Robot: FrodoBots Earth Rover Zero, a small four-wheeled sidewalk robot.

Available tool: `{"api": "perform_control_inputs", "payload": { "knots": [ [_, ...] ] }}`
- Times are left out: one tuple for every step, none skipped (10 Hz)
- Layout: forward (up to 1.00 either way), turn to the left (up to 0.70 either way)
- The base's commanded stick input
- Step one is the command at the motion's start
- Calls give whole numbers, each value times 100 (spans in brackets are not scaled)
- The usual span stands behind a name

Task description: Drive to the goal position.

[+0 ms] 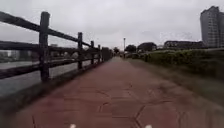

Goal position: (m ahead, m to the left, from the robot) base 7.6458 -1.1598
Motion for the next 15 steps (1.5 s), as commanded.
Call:
{"api": "perform_control_inputs", "payload": {
  "knots": [
    [100, 0],
    [100, 0],
    [100, 0],
    [100, 0],
    [100, 0],
    [100, 0],
    [100, 0],
    [100, 0],
    [100, -39],
    [100, -40],
    [100, -40],
    [100, -40],
    [100, -40],
    [100, -40],
    [100, -40]
  ]
}}
